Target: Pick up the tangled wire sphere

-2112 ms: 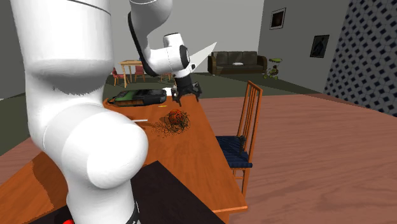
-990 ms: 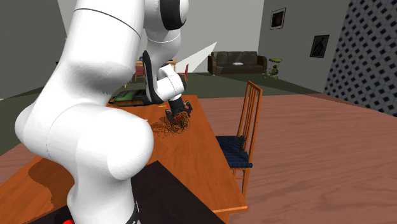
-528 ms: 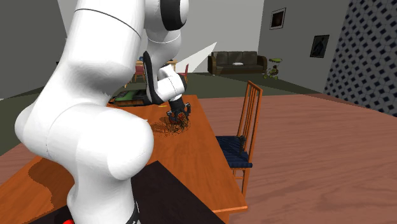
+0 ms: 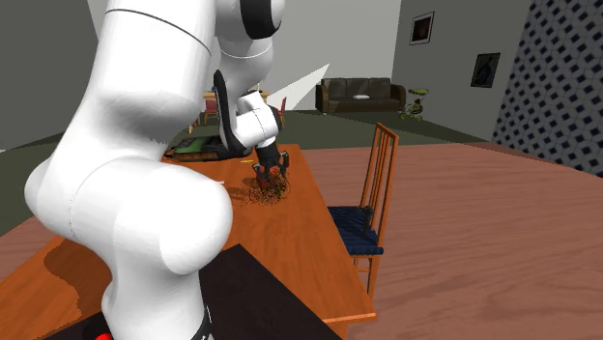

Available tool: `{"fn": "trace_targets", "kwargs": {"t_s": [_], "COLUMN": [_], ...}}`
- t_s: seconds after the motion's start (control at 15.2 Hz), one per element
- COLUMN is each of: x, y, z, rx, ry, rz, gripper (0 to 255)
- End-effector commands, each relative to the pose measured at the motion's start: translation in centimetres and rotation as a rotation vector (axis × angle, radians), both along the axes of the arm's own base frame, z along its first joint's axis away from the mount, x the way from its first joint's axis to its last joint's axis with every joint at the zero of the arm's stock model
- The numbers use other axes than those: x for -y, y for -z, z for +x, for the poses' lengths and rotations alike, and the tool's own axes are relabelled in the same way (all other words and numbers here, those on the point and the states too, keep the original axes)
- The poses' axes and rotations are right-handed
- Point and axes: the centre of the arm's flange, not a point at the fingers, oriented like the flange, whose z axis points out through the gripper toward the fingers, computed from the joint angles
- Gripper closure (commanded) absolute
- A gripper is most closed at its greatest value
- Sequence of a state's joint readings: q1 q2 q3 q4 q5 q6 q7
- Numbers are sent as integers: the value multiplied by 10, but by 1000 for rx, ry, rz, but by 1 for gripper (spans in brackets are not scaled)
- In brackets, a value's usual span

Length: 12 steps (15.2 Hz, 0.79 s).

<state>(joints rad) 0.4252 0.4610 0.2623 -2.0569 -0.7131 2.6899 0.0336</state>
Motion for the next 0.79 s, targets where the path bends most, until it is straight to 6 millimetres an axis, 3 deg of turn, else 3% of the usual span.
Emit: {"fn": "trace_targets", "kwargs": {"t_s": [0.0,0.59,0.73], "x": [0,0,0], "y": [-11,-59,-60], "z": [0,0,0], "rx": [1,1,1], "ry": [0,0,0], "rz": [1,1,1], "gripper": [255,255,255]}}
